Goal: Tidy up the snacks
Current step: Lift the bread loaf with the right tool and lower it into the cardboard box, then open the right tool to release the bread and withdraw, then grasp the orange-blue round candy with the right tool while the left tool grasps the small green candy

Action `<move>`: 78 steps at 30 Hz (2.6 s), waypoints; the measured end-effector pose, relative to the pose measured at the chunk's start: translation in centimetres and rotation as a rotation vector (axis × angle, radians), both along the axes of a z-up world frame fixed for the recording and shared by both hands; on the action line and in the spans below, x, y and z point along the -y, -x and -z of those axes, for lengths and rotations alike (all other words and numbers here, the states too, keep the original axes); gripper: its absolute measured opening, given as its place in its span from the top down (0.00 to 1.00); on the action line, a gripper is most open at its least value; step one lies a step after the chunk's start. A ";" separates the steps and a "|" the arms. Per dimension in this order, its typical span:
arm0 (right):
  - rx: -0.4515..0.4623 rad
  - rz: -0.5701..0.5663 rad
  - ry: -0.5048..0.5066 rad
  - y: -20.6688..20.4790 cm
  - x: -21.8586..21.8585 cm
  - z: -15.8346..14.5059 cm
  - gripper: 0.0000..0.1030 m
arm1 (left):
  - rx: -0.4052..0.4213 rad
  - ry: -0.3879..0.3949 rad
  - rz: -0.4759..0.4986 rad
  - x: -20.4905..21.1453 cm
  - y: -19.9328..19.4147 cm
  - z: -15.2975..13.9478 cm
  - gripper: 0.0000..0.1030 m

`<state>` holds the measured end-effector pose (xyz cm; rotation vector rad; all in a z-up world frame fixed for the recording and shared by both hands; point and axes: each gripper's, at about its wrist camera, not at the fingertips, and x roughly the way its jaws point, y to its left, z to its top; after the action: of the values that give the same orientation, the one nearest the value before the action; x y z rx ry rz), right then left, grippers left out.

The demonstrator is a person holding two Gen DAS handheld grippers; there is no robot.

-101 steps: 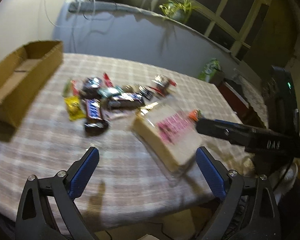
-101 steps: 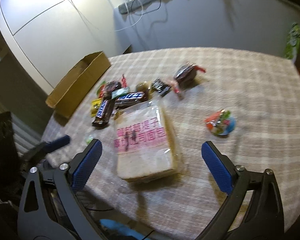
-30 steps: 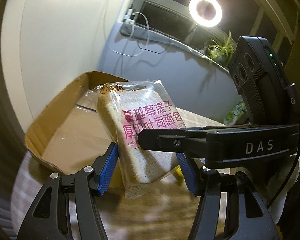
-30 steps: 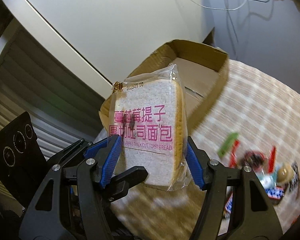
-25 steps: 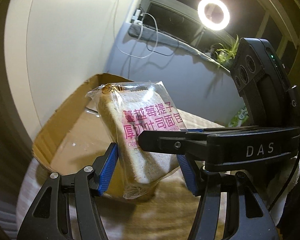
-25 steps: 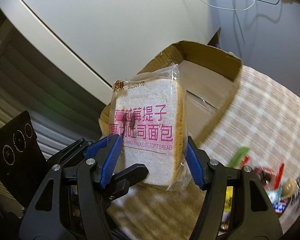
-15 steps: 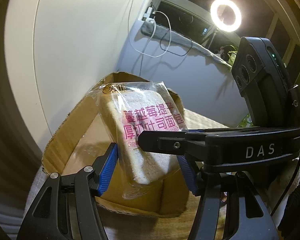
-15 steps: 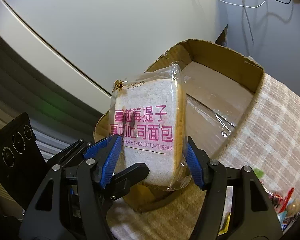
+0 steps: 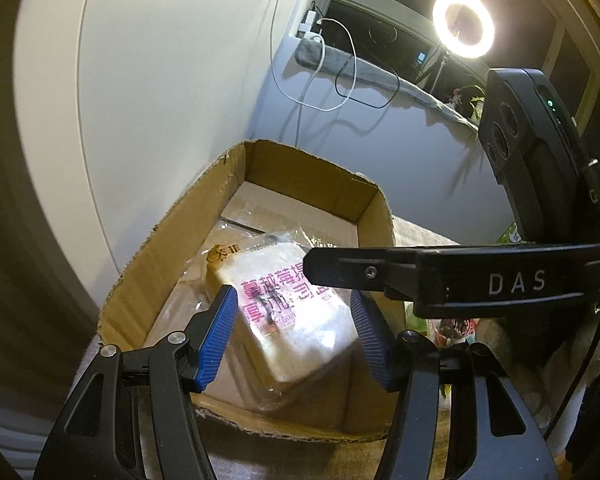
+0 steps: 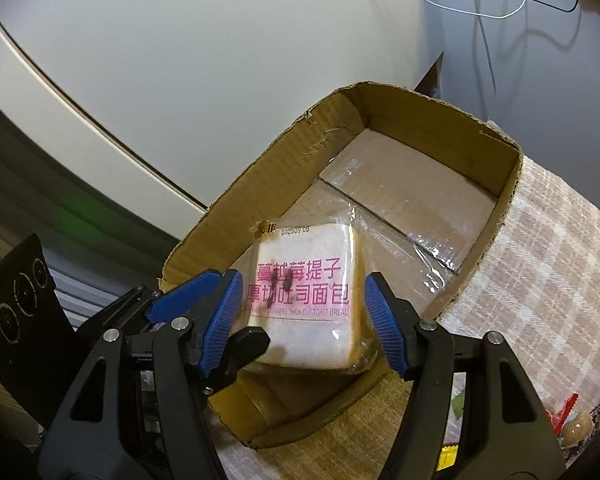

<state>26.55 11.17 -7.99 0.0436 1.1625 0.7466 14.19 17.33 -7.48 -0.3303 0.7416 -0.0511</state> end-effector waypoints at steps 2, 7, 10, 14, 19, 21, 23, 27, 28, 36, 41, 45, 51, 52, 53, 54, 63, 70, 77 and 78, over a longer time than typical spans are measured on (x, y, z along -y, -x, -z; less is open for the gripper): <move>0.009 -0.003 0.000 0.2 -0.1 -0.3 0.36 | 0.003 -0.001 -0.003 0.0 0.3 -0.2 0.45; 0.034 0.012 -0.004 1.3 1.1 -1.6 0.36 | 0.014 -0.004 -0.007 0.2 1.4 -1.0 0.45; 0.052 0.021 -0.002 2.2 2.2 -2.6 0.36 | 0.023 -0.008 0.004 0.7 2.4 -1.6 0.45; 0.083 0.043 -0.006 3.4 4.0 -3.8 0.32 | 0.039 -0.007 0.024 1.9 3.8 -2.3 0.45; 0.123 0.078 0.006 5.4 7.5 -5.1 0.30 | 0.043 -0.010 0.071 4.3 5.3 -2.6 0.45; 0.135 0.091 0.012 6.4 9.2 -5.4 0.30 | 0.043 -0.012 0.092 5.4 5.8 -2.6 0.45; 0.147 0.101 0.018 7.1 10.6 -5.6 0.30 | 0.044 -0.015 0.118 6.7 6.4 -2.5 0.45; 0.180 0.132 0.048 9.1 14.0 -5.8 0.30 | 0.041 -0.023 0.175 9.4 7.4 -2.2 0.45; 0.184 0.143 0.054 9.6 14.9 -5.8 0.30 | 0.037 -0.023 0.188 9.9 7.6 -2.0 0.45; 0.221 0.254 0.091 12.6 22.5 -4.8 0.25 | -0.011 -0.034 0.287 14.5 8.4 -0.4 0.45; 0.237 0.326 0.177 14.4 27.3 -3.5 0.25 | -0.053 -0.035 0.337 16.9 8.5 1.2 0.54; 0.218 0.378 0.243 15.3 31.0 -1.9 0.25 | -0.085 -0.033 0.359 18.3 8.5 2.5 0.60; 0.205 0.442 0.361 15.9 35.0 0.9 0.25 | -0.121 -0.053 0.356 19.5 8.0 4.2 0.65; 0.211 0.445 0.383 15.9 35.2 1.4 0.25 | -0.125 -0.058 0.355 19.6 7.9 4.4 0.65; 0.215 0.445 0.400 15.9 35.2 1.8 0.25 | -0.128 -0.062 0.355 19.7 7.9 4.5 0.65; 0.218 0.441 0.416 15.7 35.3 2.4 0.25 | -0.130 -0.066 0.355 19.8 7.9 4.7 0.66; 0.217 0.420 0.464 13.9 34.9 4.9 0.26 | -0.149 -0.101 0.330 19.5 7.2 5.5 0.69; 0.203 0.416 0.446 13.9 35.1 5.1 0.44 | -0.144 -0.136 0.342 20.0 6.9 5.9 0.77; 0.204 0.422 0.451 14.4 35.0 4.9 0.55 | -0.132 -0.138 0.337 20.3 6.7 5.8 0.77; 0.204 0.425 0.450 14.5 35.0 4.9 0.55 | -0.130 -0.135 0.336 20.3 6.8 5.7 0.77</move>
<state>12.04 -23.86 -12.87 -0.1549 1.0544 0.1030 7.42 -2.95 -13.22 -0.0778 0.9190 -0.2974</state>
